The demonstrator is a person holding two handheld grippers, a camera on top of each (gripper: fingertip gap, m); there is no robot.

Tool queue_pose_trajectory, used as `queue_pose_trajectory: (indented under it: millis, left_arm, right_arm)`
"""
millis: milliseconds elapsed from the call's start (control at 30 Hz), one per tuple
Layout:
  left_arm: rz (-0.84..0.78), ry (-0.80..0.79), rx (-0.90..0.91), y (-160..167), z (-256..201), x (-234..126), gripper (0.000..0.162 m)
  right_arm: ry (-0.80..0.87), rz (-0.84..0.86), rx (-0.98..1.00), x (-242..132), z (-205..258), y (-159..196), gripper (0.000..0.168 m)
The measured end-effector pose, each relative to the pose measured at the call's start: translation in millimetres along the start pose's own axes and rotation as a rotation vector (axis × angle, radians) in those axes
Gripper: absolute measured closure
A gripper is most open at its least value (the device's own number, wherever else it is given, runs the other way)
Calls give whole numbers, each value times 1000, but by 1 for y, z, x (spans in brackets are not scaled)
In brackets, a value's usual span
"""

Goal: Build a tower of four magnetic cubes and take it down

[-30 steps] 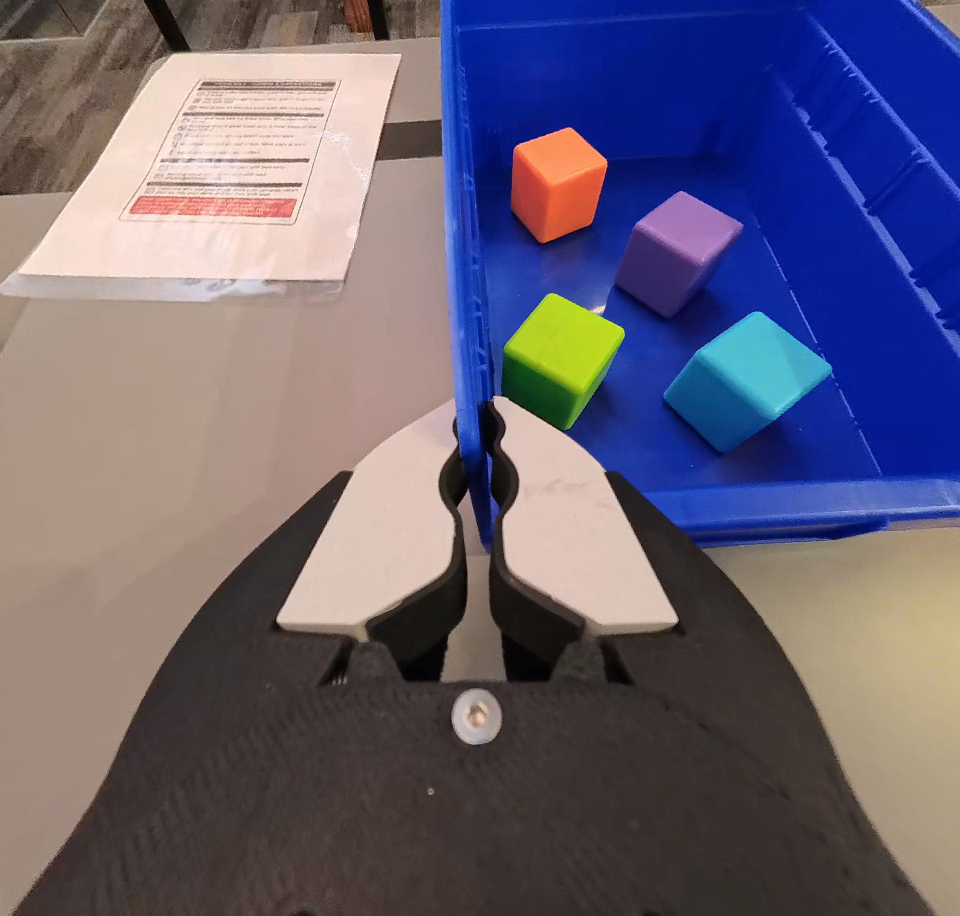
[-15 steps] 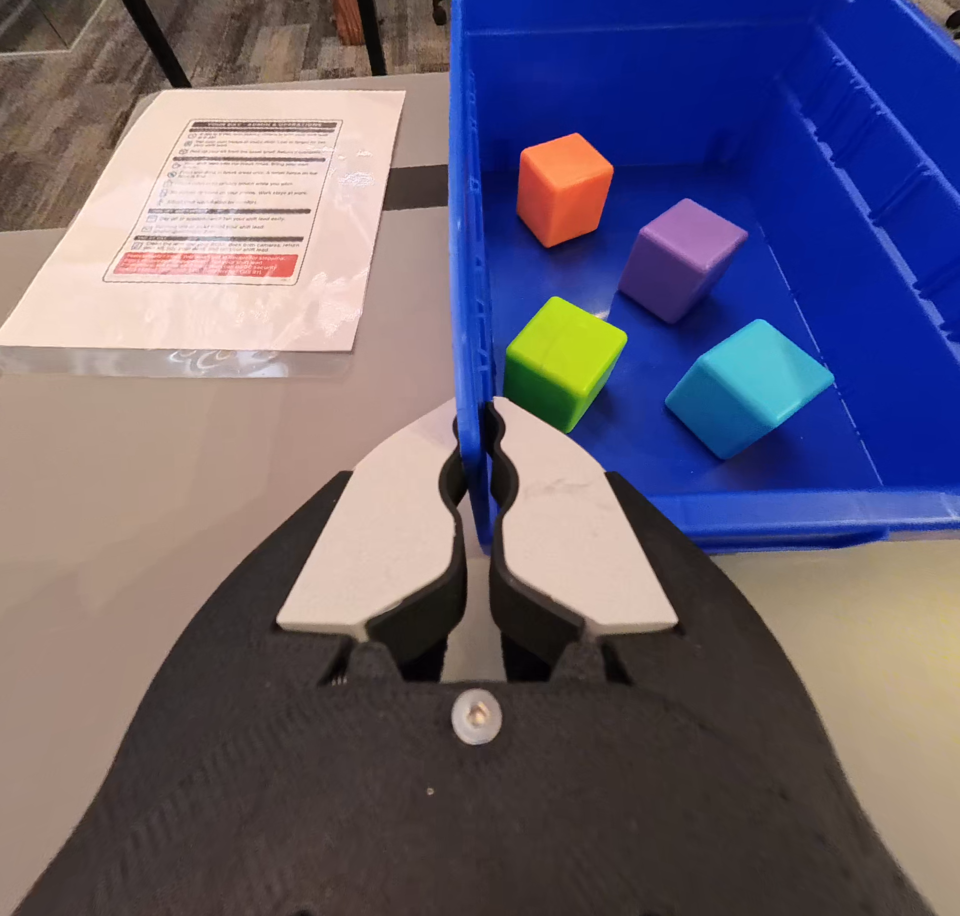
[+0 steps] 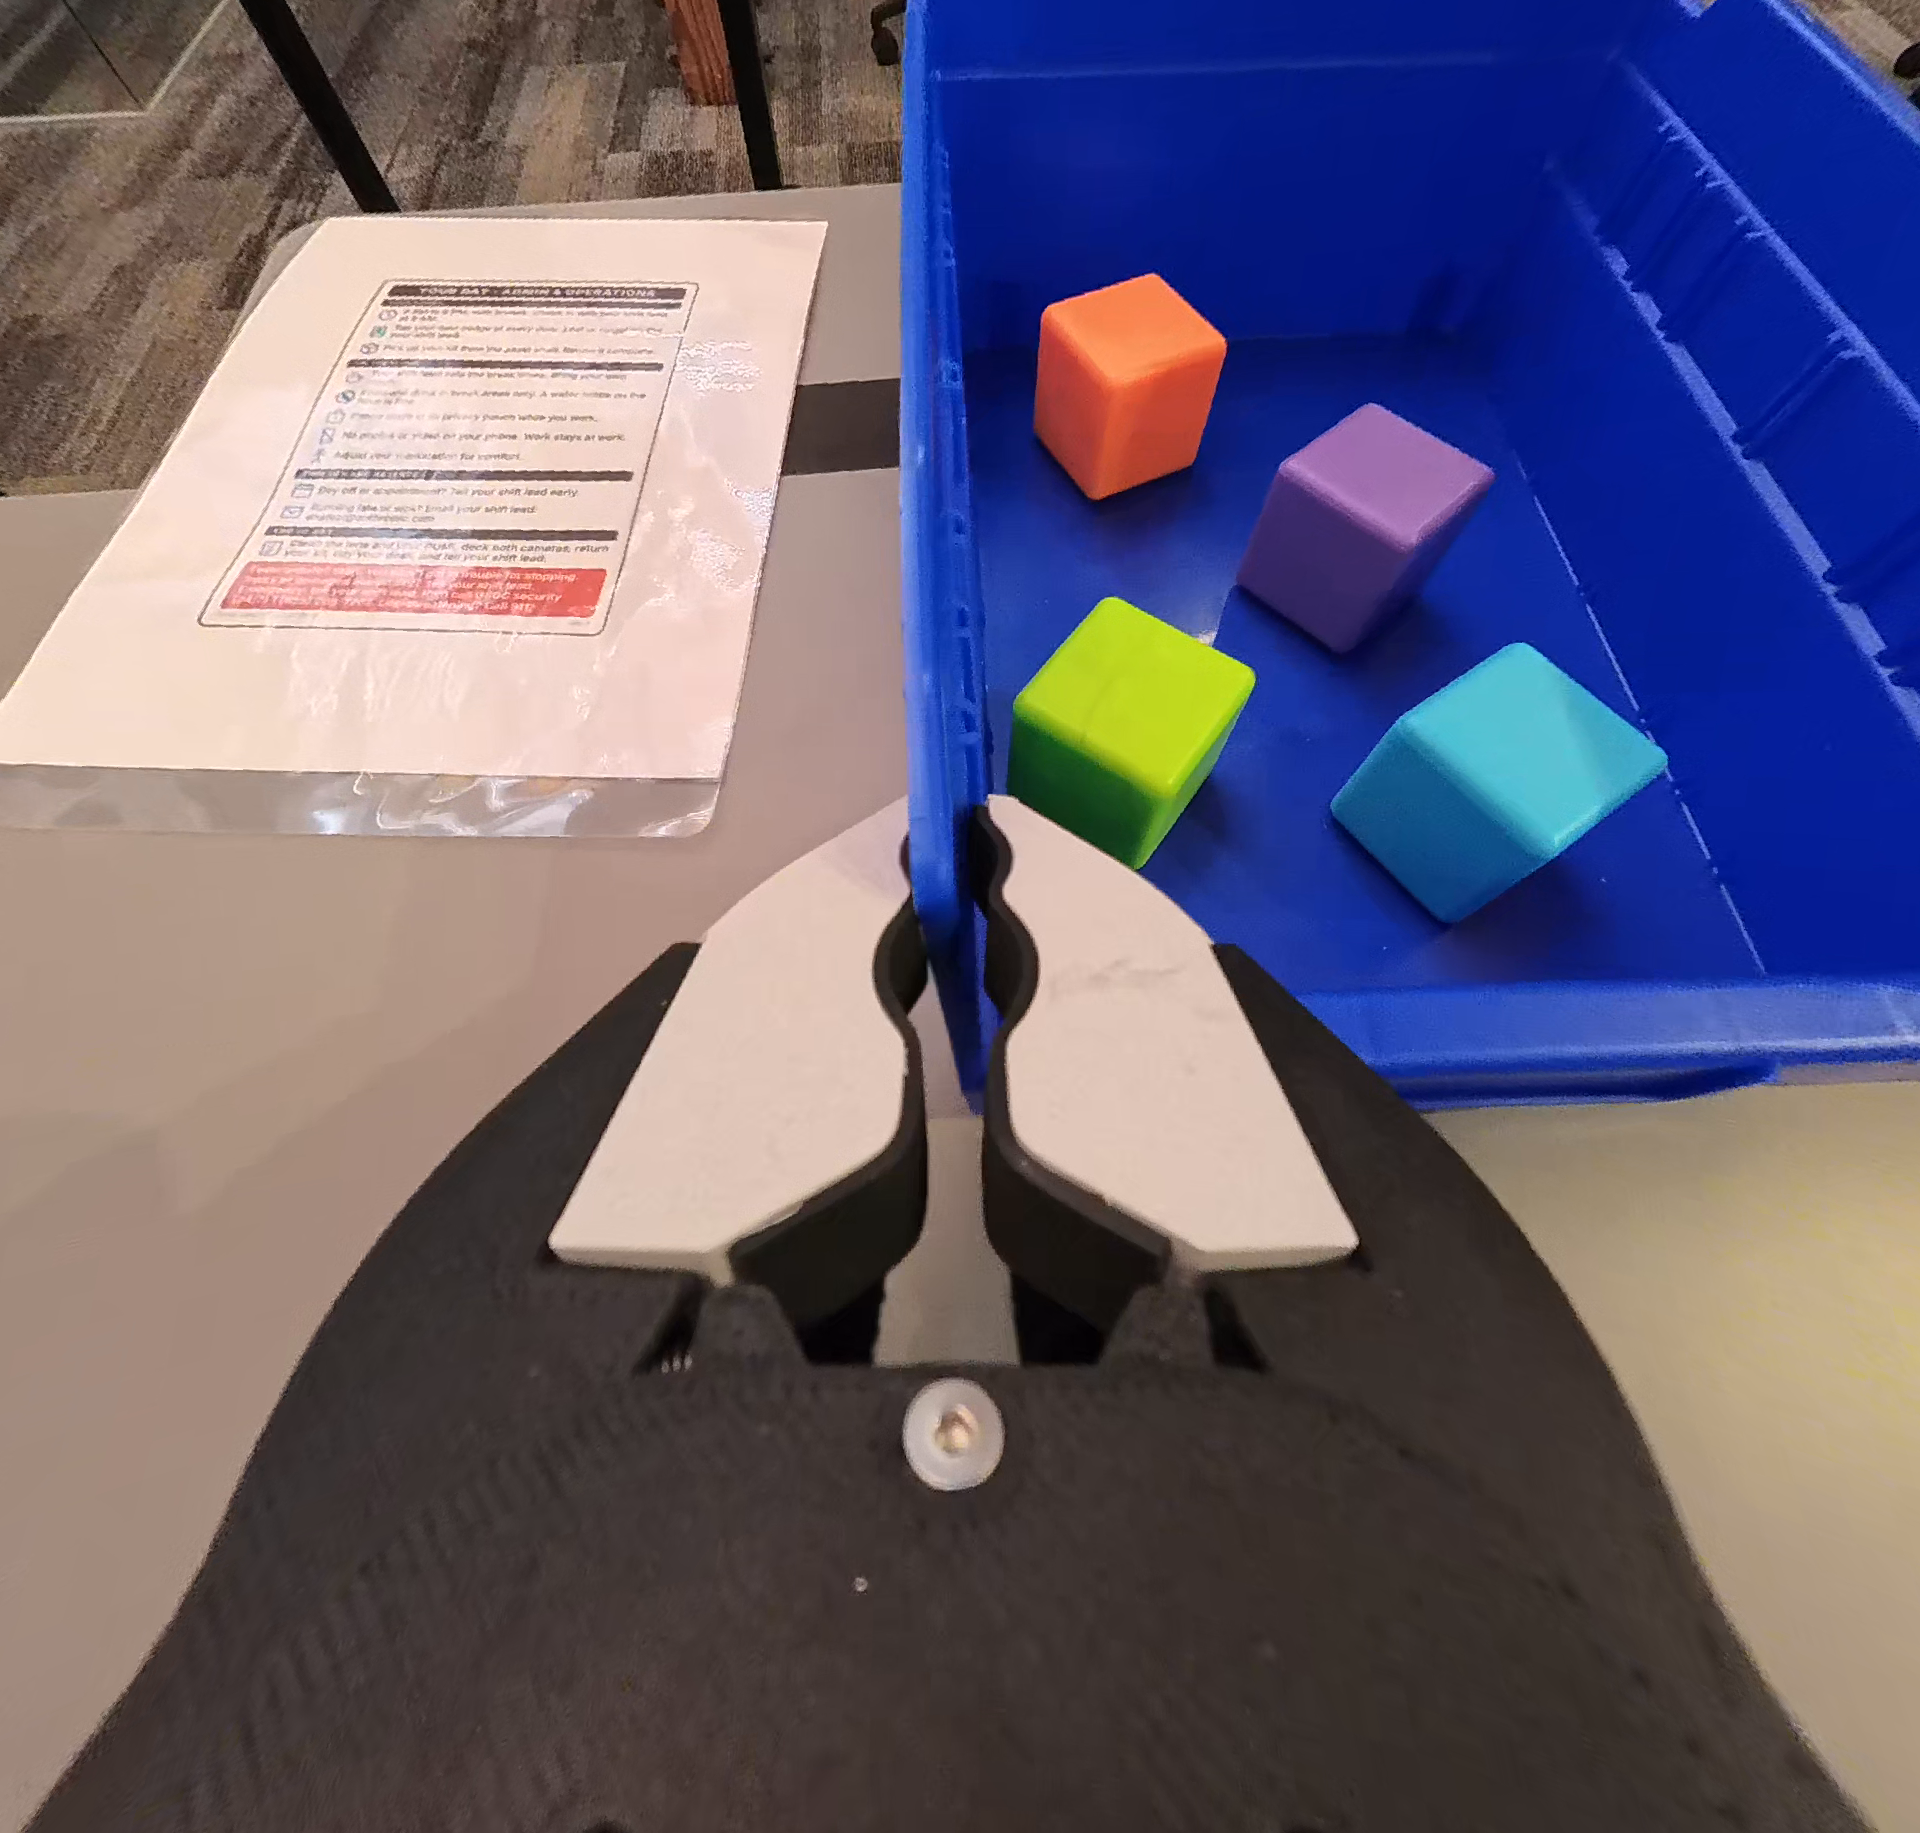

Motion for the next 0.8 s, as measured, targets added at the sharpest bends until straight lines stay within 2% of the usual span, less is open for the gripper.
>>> queue_pose_trajectory:
  millis: [33, 100, 133, 233, 300, 367, 500, 533, 633, 800]
  left_arm:
    - [5, -3, 1, 1, 1, -1, 154]
    - [4, 19, -33, 4, 1, -6, 119]
    - [-15, 29, -50, 4, 2, -11, 111]
    - [-103, -15, -58, -2, 8, -37, 104]
    - [-150, -45, -28, -8, 5, -57, 106]
    - [-192, -77, 26, -14, -7, -75, 113]
    - [-354, -66, 73, -30, -67, -101, 131]
    - [-376, -72, 104, -32, -84, -102, 139]
    - [-423, -34, 208, -41, -139, -96, 162]
    - [-418, 127, 150, -47, -222, -73, 162]
  right_arm:
    - [0, -1, 4, 0, 0, 0, 157]
    - [-1, -10, 9, -1, -1, -1, 154]
    - [-2, -19, 9, -1, 0, -2, 153]
    - [48, -22, -15, -5, -5, -4, 147]
    - [115, -49, -79, -11, -8, -13, 140]
    - [182, -115, -143, -21, -5, -30, 142]
    - [135, -307, -103, -26, 38, -65, 162]
    - [101, -328, -118, -22, 54, -68, 168]
    - [-4, -353, -214, -8, 114, -70, 168]
    - [-243, -367, -217, 16, 238, -69, 168]
Point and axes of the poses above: each gripper's, where its closed fingertips meet, x out along the fingers, y out of its underside, z = x × y across the jaws, the point moved 3 cm from there along -x, back along the fingers, and after that the axes turned 9 degrees about -z, right-handed, at the moved point
